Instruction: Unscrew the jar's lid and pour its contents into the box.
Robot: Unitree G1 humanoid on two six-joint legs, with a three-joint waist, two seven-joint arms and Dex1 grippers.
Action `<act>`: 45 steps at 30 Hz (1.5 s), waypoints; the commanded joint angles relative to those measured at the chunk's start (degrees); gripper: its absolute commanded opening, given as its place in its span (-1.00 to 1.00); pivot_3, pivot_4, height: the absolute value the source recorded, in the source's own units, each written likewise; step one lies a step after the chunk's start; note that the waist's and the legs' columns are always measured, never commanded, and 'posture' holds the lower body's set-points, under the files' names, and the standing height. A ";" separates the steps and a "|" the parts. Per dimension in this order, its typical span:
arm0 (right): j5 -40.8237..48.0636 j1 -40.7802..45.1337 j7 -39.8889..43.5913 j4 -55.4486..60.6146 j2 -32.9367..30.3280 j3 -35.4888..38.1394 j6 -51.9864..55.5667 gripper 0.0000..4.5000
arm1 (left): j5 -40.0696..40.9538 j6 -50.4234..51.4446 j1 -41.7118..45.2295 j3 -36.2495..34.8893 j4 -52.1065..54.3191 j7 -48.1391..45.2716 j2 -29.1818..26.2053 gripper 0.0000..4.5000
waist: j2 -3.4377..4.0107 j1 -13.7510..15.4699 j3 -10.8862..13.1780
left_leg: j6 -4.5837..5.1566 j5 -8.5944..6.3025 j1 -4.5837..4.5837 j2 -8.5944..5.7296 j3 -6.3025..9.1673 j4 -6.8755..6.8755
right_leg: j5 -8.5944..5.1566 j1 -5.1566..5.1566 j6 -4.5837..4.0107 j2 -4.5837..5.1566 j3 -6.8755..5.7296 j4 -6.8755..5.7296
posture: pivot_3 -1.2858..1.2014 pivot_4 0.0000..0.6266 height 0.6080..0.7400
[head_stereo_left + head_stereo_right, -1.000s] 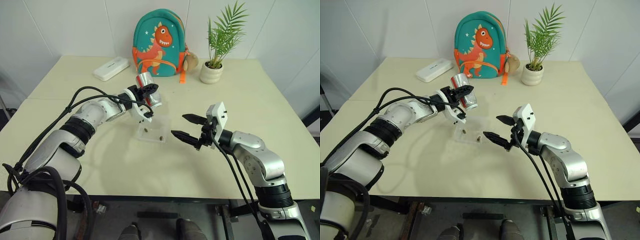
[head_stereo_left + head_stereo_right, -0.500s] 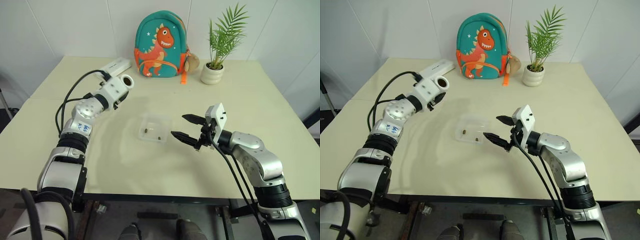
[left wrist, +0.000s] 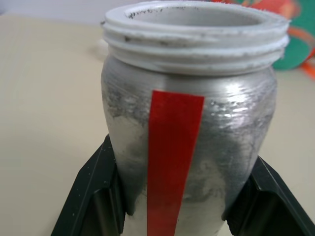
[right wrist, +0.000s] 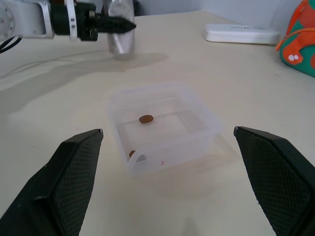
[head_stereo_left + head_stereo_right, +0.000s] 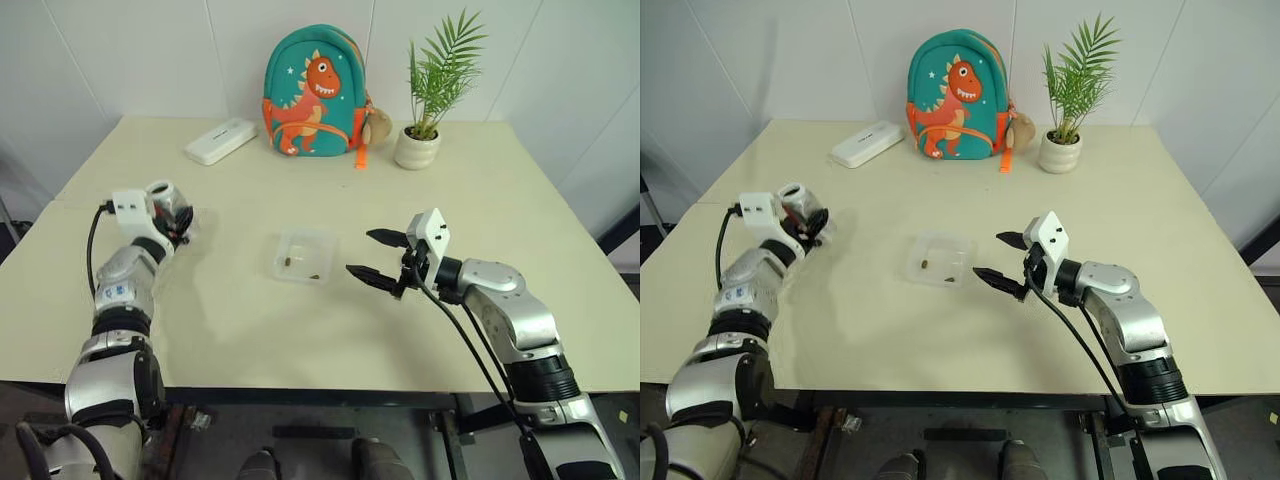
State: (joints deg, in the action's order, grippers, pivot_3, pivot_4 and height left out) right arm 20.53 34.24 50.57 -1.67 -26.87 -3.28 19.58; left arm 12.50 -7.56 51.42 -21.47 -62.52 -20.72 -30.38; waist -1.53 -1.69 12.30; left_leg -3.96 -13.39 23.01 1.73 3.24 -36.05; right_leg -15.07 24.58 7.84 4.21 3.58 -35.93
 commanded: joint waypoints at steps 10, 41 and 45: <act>0.07 0.63 0.67 0.91 1.04 0.50 -2.04 1.00 | 1.09 -4.16 -2.89 0.21 1.62 -4.69 -0.78 0.61 | -0.01 -0.12 -0.01 | 0.00 0.00 0.00 0.00 -0.02 0.01 | 0.05 -0.04 0.02 0.00 0.00 0.08 | 0.03 -0.52 1.00; 9.02 -0.92 19.50 3.42 -7.36 6.67 -9.76 1.00 | 7.68 5.40 -43.54 -0.79 59.05 -32.13 -18.44 0.99 | -0.03 0.15 -0.02 | -0.02 0.01 -0.11 0.10 -0.27 0.15 | -0.41 -0.14 -1.15 0.14 -0.01 0.51 | 0.03 -0.52 1.00; 8.62 -4.10 22.59 2.46 -13.63 9.25 -8.87 1.00 | 8.88 7.50 -44.81 -0.50 61.99 -37.20 -21.22 0.99 | -0.03 0.01 -0.02 | -0.01 0.00 -0.14 0.11 -0.33 0.26 | -0.42 -0.11 -1.15 0.14 0.02 0.54 | 0.03 -0.52 1.00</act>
State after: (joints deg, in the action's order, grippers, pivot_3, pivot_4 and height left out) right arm 28.66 31.17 71.06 0.12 -37.93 3.40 11.15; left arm 19.92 -0.66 7.09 -21.28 -2.54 -55.42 -49.49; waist -1.56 -1.68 12.28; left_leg -3.97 -13.39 22.86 1.84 2.90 -35.75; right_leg -15.49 24.47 6.70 4.35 3.60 -35.39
